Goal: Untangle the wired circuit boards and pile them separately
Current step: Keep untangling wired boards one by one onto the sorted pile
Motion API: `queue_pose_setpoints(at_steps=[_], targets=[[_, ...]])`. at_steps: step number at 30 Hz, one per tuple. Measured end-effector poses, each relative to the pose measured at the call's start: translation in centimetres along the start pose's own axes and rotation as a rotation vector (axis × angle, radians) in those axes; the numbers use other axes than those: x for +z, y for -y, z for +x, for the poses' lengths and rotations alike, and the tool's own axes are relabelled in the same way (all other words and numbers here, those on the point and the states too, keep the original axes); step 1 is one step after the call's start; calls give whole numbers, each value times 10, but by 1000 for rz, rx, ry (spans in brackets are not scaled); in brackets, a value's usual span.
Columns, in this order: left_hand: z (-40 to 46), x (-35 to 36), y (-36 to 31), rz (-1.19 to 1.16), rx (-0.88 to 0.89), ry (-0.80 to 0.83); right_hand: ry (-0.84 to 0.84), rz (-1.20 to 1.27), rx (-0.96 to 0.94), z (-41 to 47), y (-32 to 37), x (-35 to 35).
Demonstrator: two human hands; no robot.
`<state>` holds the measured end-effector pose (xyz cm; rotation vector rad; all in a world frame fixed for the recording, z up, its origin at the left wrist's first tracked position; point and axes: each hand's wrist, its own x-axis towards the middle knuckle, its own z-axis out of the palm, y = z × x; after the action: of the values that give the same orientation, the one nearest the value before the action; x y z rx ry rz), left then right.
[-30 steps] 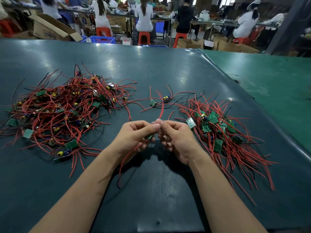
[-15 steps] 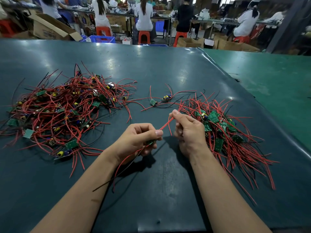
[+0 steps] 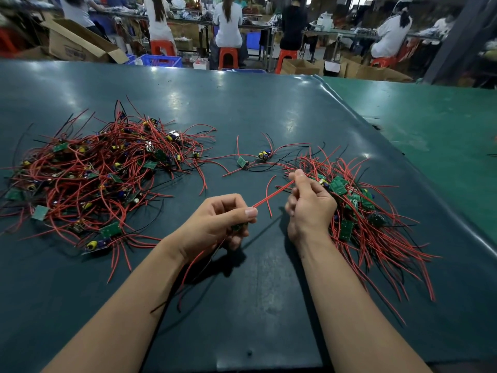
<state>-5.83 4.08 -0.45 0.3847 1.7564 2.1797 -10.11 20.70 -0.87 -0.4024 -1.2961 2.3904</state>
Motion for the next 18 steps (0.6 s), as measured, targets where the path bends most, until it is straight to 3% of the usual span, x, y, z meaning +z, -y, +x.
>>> queue_pose_setpoints(at_steps=[3, 8, 10, 14, 18], targets=[[1, 0, -1, -72, 52, -58, 111, 14, 29, -1, 6, -2], [6, 1, 3, -51, 115, -204, 739, -521, 220, -31, 0, -3], [4, 4, 5, 68, 137, -211, 828, -562, 195, -34, -1, -4], [5, 1, 4, 50, 44, -185, 814, -594, 163, -35, 3, -4], [4, -10, -2, -119, 23, -46, 411, -376, 62, -28, 7, 1]])
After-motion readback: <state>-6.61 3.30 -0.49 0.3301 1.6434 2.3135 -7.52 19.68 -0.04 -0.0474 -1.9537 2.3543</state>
